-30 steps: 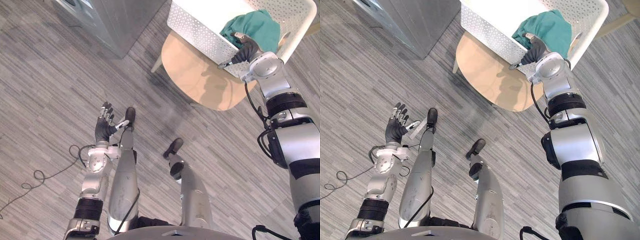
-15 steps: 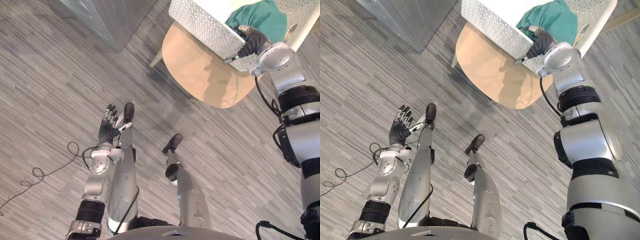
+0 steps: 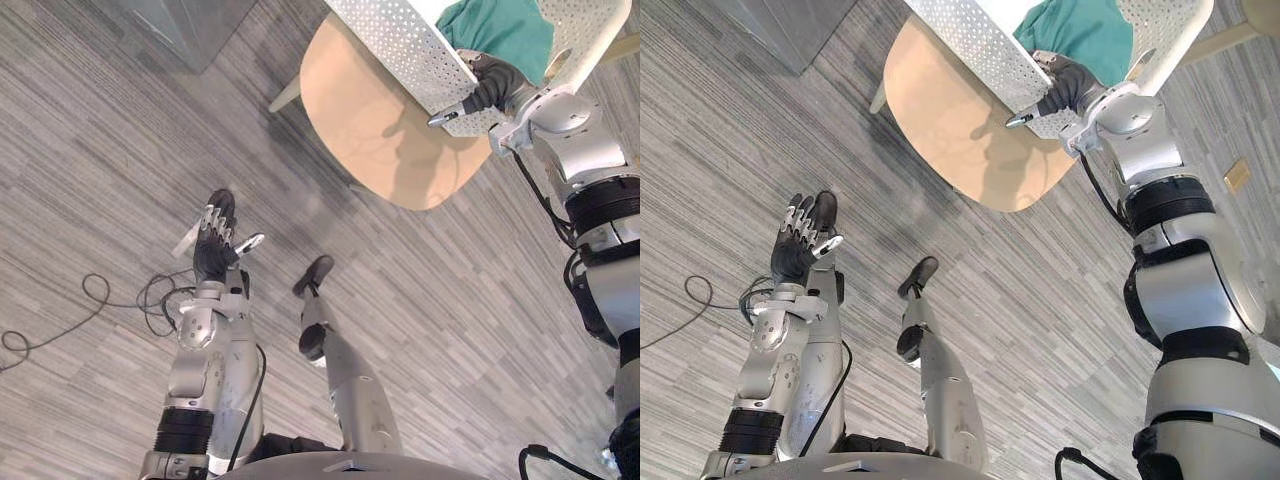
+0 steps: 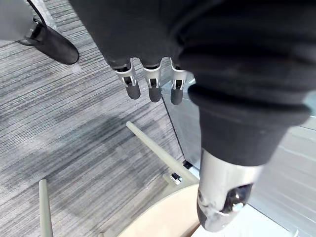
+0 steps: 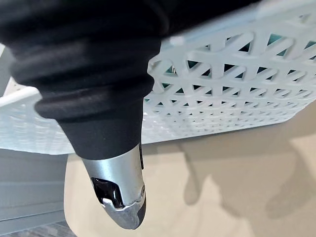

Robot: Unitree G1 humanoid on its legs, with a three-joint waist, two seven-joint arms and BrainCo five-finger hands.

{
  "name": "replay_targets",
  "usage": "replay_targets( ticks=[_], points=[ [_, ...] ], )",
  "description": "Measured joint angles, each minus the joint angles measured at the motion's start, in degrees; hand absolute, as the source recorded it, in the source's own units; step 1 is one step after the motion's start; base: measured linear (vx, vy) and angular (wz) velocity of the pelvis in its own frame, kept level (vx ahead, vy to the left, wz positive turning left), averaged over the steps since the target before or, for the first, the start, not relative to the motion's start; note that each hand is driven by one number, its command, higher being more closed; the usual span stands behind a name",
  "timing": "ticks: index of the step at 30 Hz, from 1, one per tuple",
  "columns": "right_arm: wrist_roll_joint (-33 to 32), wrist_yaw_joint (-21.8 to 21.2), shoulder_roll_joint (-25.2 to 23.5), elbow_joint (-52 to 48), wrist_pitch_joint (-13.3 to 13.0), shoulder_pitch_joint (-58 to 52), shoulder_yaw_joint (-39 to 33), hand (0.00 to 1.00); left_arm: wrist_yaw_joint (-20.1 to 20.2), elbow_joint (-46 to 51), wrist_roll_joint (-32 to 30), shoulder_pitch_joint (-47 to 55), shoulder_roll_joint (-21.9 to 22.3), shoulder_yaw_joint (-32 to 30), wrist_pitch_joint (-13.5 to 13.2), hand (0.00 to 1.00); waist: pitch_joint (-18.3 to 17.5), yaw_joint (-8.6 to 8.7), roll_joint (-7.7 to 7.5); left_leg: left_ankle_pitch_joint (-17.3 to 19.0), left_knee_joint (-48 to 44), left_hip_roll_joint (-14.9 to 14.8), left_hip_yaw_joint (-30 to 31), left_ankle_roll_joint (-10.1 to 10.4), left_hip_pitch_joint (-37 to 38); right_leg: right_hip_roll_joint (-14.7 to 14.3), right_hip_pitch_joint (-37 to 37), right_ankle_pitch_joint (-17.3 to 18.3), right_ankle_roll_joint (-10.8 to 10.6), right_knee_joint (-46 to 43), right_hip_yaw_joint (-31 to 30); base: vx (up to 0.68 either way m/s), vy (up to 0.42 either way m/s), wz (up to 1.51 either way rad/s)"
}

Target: Pick up the laundry basket with both hands and put the clothes into the washing machine.

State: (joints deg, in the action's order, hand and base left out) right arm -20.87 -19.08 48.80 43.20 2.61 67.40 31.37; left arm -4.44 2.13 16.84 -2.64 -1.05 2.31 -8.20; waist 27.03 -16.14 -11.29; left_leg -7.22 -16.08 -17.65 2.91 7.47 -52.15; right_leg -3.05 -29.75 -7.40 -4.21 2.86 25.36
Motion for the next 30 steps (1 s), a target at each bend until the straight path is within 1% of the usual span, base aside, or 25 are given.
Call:
replay_targets(
  ticks=[1, 3, 4, 7, 8, 12, 13, 16, 18, 21, 22, 24, 25, 27, 30],
  points=[
    [-0.53, -0.74, 0.41, -2.29, 0.29, -1.97, 0.0, 0.0, 0.0, 0.09, 0.0, 0.09, 0.14, 0.01, 0.0, 0.0, -0.06, -0.18, -0.38, 0.46, -0.64, -0.25, 0.01, 0.31, -0.17, -0.1, 0.05, -0.06, -0.1, -0.1, 0.08, 0.11, -0.003, -0.06],
    [-2.11, -2.09, 0.43, -5.67, 0.81, -4.3, -0.03, 0.0, 0.03, 0.18, -0.03, 0.17, 0.31, 0.12, 0.02, 0.0, -0.03, -0.32, -0.61, 1.11, -1.78, -0.45, -0.06, 0.66, -0.12, -0.16, 0.31, -0.11, -0.03, -0.47, 0.45, 0.13, 0.004, -0.06],
    [-2.36, -2.39, 0.43, -7.6, 1.1, -5.96, 0.02, 1.0, 0.04, 0.43, -0.09, 0.26, 0.57, 0.11, 0.02, 0.0, -0.03, -0.31, -0.61, 1.34, -1.88, -0.47, -0.08, 0.73, 0.17, -0.15, 0.66, -0.11, -0.03, -0.55, 0.5, 0.13, 0.008, 0.03],
    [-2.46, -4.71, 0.97, -13.44, 1.4, -11.55, 2.07, 1.0, 0.39, 1.83, -0.15, 1.17, 1.04, 0.2, 0.02, 0.0, -0.04, -1.04, -0.64, 2.88, -1.93, -0.76, -0.17, 0.78, 1.5, -0.18, 1.93, -0.1, -0.02, -0.89, 0.62, 0.12, 0.023, 0.03],
    [-3.01, -5.05, 1.4, -14.72, 1.46, -12.8, 2.73, 1.0, 0.39, 1.93, -0.16, 1.5, 1.06, 0.19, -0.04, 0.0, -0.04, -1.22, -0.64, 3.51, -1.98, -0.92, -0.38, 1.22, 1.67, -0.17, 1.99, -0.09, -0.02, -1.15, 0.63, 0.08, 0.026, -0.03],
    [-4.6, -5.55, 2.1, -17.92, 1.26, -17.43, 2.72, 1.0, 0.36, 1.85, -0.18, 2.2, 1.14, 0.25, 0.05, 0.0, -0.08, -1.11, -0.69, 3.94, -1.85, -1.31, -1.68, 0.99, 2.52, 0.14, 2.68, -0.1, -0.02, -1.5, 0.89, 0.08, 0.027, 0.04],
    [-4.64, -5.54, 2.11, -18.31, 1.1, -18.35, 2.64, 0.0, 0.35, 1.86, -0.18, 2.19, 1.13, 0.25, 0.05, 0.0, -0.09, -1.11, -0.7, 4.03, -1.84, -1.31, -1.75, 1.01, 2.76, 0.19, 2.82, -0.12, -0.01, -1.76, 0.9, 0.09, 0.042, 0.05],
    [-4.7, -5.94, 1.96, -19.55, 1.1, -20.85, 2.57, 0.0, 0.35, 1.81, -0.24, 2.19, 1.13, 0.44, 0.14, 0.0, -0.11, -1.25, -0.7, 4.25, -1.57, -1.3, -1.78, 0.93, 3.81, 0.37, 3.63, -0.17, 0.01, -2.28, 0.78, 0.07, 0.034, 0.04],
    [-4.67, -6.02, 0.94, -19.18, 1.34, -22.3, 2.43, 0.0, 0.36, 1.8, -0.24, 2.2, 1.13, 0.57, 0.24, 0.0, -0.48, -1.49, -1.02, 4.0, -0.94, -1.3, -2.2, 0.49, 5.07, 0.54, 4.09, -0.6, 0.02, -2.37, 0.5, 0.09, 0.045, -0.02],
    [-4.49, -5.83, -1.88, -16.43, 1.25, -22.9, 2.01, 0.0, 0.38, 1.78, -0.23, 2.07, 1.16, 0.46, 0.27, 0.0, -1.67, -1.39, -1.04, 4.11, -0.78, -2.21, -2.5, 0.11, 5.46, -0.15, 4.19, -2.88, 0.0, -1.77, -0.95, 0.08, 0.062, -0.14],
    [-4.19, -5.74, -3.28, -15.01, 0.92, -22.89, 1.36, 0.0, 0.36, 1.77, -0.22, 1.84, 1.16, 0.45, 0.27, 0.0, -2.0, -1.31, -1.15, 4.16, -1.1, -2.59, -2.65, 0.03, 5.45, -0.41, 4.21, -3.52, -0.15, -1.66, -1.9, 0.06, 0.075, -0.17],
    [-3.91, -5.23, -4.53, -13.15, 0.42, -22.5, 0.91, 0.0, 0.29, 1.75, -0.2, 1.26, 1.18, 0.31, 0.27, 0.0, -2.49, -1.36, -1.04, 4.27, -1.83, -3.09, -2.95, -0.09, 5.25, -0.82, 4.18, -4.79, -0.2, -1.03, -3.18, 0.05, 0.068, -0.21],
    [-3.75, -5.08, -5.34, -12.47, 0.31, -22.12, -0.13, 0.0, 0.23, 1.73, -0.2, 0.64, 1.19, 0.08, 0.26, 0.0, -2.65, -1.4, -1.03, 4.39, -1.96, -3.44, -3.22, -0.22, 5.2, -1.13, 4.21, -6.02, -0.25, -0.26, -3.67, 0.03, 0.045, -0.21],
    [-3.47, -4.05, -5.89, -11.77, 0.08, -21.2, -1.29, 0.0, -0.19, 1.69, -0.19, -0.6, 1.19, -0.07, 0.24, 0.0, -2.65, -1.34, -1.03, 4.62, -2.0, -3.99, -3.81, -0.59, 5.2, -1.5, 4.11, -7.59, -0.2, 0.63, -5.11, 0.02, 0.064, -0.25],
    [-3.41, -3.52, -6.32, -11.65, 0.11, -19.87, -2.91, 0.0, -0.33, 1.52, -0.18, -2.19, 1.44, -0.78, 0.22, 0.0, -2.68, -1.43, -0.95, 5.14, -2.85, -5.34, -4.77, -0.86, 5.22, -2.12, 3.68, -8.52, -0.17, 0.51, -7.04, 0.0, 0.054, -0.31]
  ],
)
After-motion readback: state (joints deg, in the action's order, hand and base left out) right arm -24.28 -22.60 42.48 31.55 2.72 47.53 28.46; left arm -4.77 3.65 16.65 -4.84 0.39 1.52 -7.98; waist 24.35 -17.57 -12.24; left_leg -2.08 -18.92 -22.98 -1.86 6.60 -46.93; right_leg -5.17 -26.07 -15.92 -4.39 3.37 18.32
